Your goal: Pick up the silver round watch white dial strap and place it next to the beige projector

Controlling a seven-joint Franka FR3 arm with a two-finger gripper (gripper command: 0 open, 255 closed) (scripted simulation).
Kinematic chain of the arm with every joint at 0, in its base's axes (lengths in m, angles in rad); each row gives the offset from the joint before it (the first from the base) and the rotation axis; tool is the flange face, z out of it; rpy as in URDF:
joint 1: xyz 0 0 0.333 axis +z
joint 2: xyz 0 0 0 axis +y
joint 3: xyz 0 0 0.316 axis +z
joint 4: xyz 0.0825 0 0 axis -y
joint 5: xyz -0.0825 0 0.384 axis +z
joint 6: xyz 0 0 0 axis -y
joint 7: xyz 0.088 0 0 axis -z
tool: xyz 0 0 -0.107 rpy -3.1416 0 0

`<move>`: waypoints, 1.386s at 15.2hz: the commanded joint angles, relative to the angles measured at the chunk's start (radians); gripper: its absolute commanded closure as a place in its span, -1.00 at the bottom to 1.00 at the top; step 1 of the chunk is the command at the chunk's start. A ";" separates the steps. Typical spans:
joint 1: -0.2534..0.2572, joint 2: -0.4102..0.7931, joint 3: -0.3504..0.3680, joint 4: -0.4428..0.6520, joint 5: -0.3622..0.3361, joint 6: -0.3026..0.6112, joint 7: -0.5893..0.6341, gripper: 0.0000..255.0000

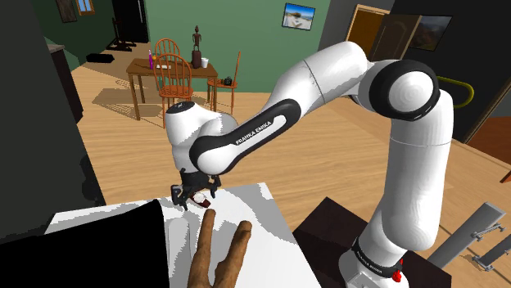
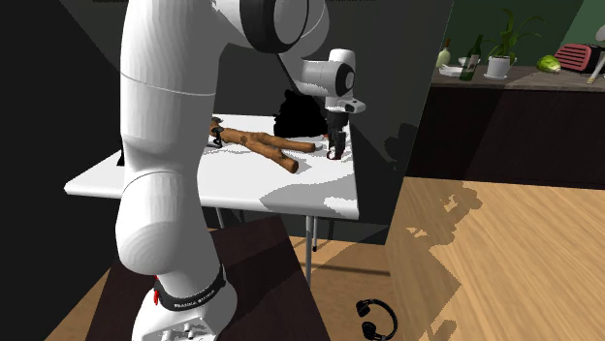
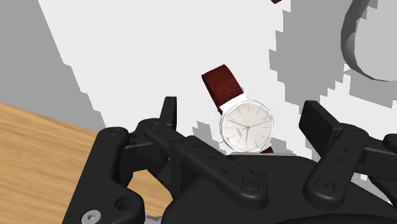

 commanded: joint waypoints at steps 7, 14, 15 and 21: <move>0.000 0.001 0.000 0.000 -0.001 0.001 0.000 1.00; 0.000 0.001 0.000 0.000 -0.001 0.001 0.000 1.00; -0.002 -0.007 0.002 0.004 0.005 -0.009 -0.004 1.00; -0.011 -0.051 0.014 0.033 0.035 -0.075 -0.026 1.00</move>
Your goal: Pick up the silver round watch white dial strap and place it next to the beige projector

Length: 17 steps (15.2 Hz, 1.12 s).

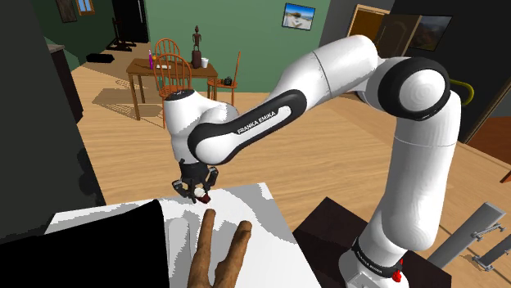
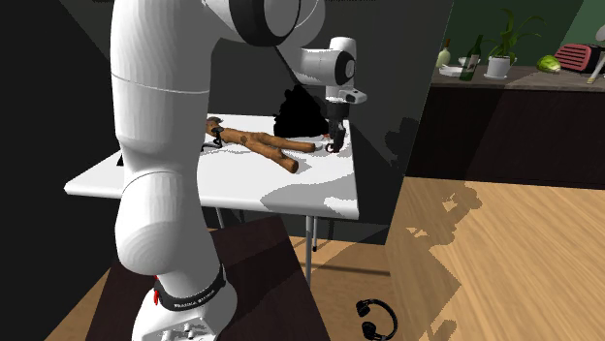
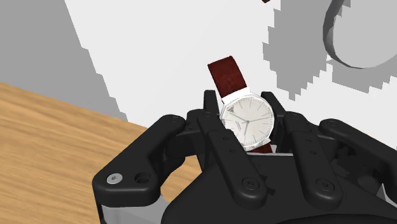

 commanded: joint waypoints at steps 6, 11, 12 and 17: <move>-0.008 -0.044 0.010 0.045 0.031 -0.081 -0.024 1.00; -0.012 -0.070 0.015 0.082 0.049 -0.140 -0.039 1.00; -0.012 -0.074 0.016 0.090 0.052 -0.152 -0.041 1.00; -0.014 -0.094 0.020 0.135 0.066 -0.213 -0.053 1.00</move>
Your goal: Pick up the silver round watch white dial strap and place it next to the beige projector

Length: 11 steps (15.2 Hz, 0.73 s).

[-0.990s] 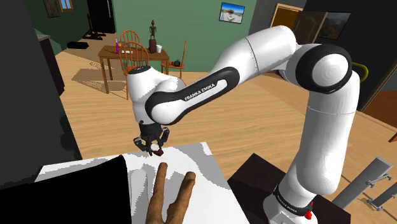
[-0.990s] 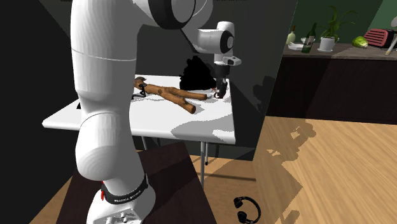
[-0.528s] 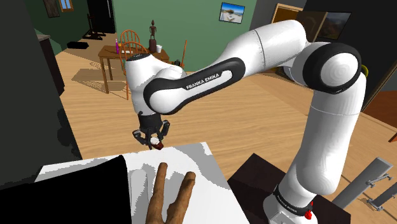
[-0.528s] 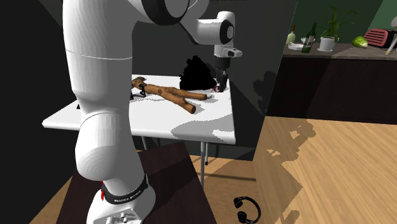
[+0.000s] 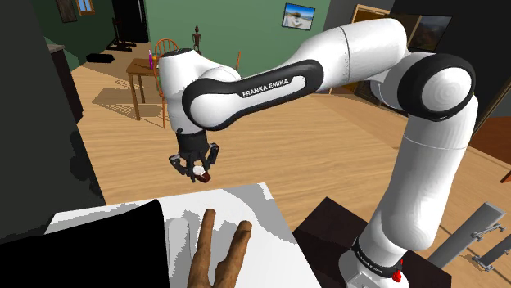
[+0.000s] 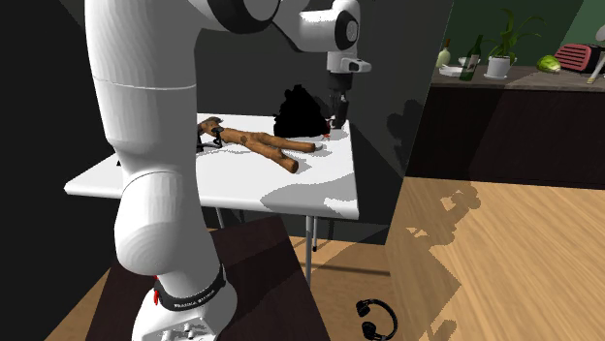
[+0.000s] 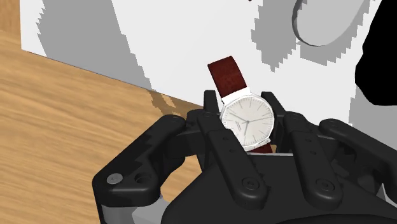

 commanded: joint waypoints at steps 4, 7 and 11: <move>-0.002 -0.015 0.002 0.052 0.011 -0.064 -0.012 1.00; -0.001 -0.021 0.003 0.085 0.015 -0.102 -0.017 1.00; 0.000 -0.026 0.005 0.133 0.019 -0.154 -0.022 1.00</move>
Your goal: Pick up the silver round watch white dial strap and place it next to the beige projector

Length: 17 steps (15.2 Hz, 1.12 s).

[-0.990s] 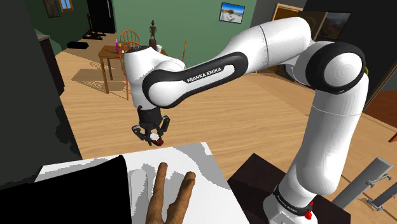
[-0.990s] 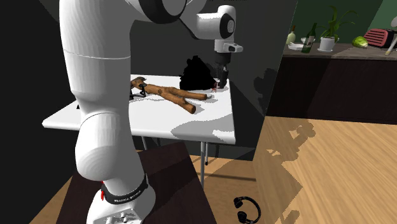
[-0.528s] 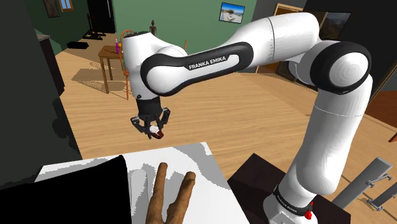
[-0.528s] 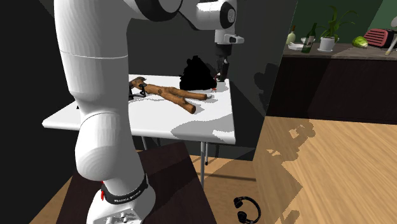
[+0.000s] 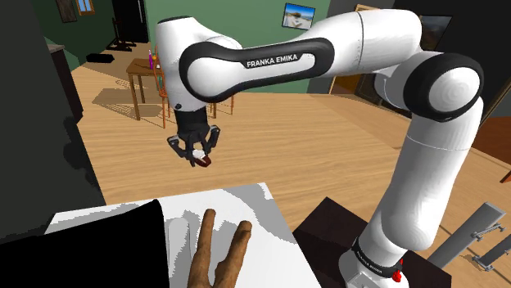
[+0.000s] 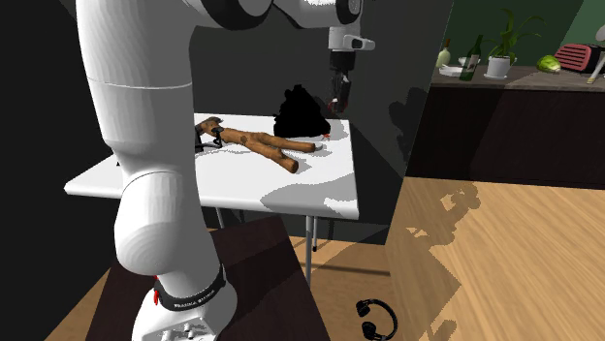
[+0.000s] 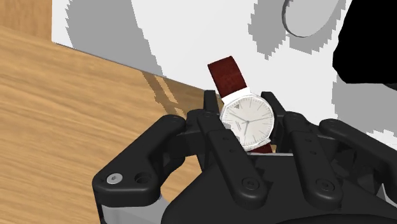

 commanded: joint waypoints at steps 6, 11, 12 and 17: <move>0.008 -0.130 0.026 -0.116 0.072 0.005 0.023 1.00; 0.037 -0.279 0.053 -0.262 0.162 0.025 0.053 1.00; 0.045 -0.307 0.059 -0.287 0.181 0.027 0.060 1.00; 0.098 -0.438 0.085 -0.392 0.269 0.023 0.101 1.00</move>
